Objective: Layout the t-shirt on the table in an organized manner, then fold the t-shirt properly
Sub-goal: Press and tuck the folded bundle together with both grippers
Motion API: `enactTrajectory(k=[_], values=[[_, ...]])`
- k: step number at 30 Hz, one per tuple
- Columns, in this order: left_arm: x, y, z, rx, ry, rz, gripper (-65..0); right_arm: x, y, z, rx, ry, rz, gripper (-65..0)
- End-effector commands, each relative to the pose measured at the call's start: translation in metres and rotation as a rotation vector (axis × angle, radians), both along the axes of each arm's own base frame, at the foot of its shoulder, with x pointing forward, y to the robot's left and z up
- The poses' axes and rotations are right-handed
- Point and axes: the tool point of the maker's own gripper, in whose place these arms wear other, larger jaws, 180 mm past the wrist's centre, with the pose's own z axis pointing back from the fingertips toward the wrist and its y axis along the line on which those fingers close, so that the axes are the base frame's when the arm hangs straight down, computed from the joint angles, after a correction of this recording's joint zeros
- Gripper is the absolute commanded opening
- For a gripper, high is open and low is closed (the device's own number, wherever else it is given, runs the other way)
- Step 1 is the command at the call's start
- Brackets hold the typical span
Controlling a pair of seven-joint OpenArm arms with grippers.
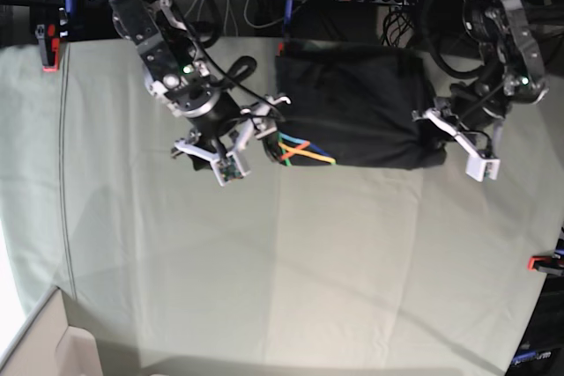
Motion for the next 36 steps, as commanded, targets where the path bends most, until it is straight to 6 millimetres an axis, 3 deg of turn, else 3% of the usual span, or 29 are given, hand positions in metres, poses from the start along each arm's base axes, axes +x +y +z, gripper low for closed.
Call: enactTrajectory(k=[1, 3, 6, 14, 19, 29, 36], values=[[0.004, -0.002, 0.003, 0.001, -0.011, -0.016, -64.5, 0.009, 0.004, 0.013, 0.023, -0.046, 0.004, -26.1], [0.006, -0.009, -0.001, 0.005, 0.003, -0.060, -63.4, 0.009, 0.004, 0.013, 0.023, -0.046, 0.004, -26.1], [0.005, -0.015, -0.004, 0.005, 0.012, -0.086, -55.6, 0.008, 0.003, 0.013, 0.021, -0.046, 0.006, -26.1], [-0.001, 0.011, 0.000, 0.014, 0.002, -0.011, -18.5, 0.009, 0.002, 0.014, 0.019, -0.050, 0.005, -26.1], [-0.010, 0.017, -0.007, 0.009, 0.025, 0.012, -3.3, 0.009, 0.002, 0.014, 0.020, -0.050, 0.007, -26.1], [-0.020, -0.025, -0.024, -0.063, 0.069, -0.042, -1.3, 0.009, 0.003, 0.014, 0.021, -0.050, 0.008, -26.1], [-0.028, -0.027, -0.040, -0.091, 0.115, -0.025, -1.5, 0.009, 0.002, 0.014, 0.019, -0.049, 0.005, -26.1]])
